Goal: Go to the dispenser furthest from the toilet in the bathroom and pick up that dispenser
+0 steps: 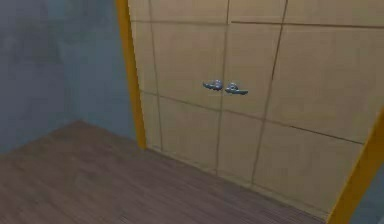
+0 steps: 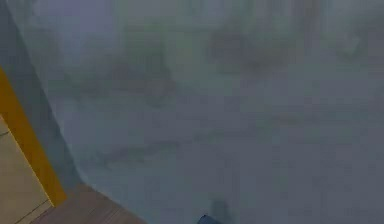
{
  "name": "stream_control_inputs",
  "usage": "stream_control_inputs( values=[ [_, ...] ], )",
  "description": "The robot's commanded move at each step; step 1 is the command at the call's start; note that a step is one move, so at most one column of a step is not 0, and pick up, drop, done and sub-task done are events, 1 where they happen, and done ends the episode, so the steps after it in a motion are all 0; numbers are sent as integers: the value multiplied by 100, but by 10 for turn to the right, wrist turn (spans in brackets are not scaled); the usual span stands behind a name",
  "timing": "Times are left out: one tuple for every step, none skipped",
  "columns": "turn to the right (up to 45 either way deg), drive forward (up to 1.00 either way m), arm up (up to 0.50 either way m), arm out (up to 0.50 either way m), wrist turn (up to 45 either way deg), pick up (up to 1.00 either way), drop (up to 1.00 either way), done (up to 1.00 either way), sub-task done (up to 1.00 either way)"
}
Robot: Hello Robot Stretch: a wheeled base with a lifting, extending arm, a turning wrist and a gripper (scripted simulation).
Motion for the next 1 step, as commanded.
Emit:
stream_control_inputs(
  values=[
    [-450,0,0,0,0,0,0,0,0]
  ],
)
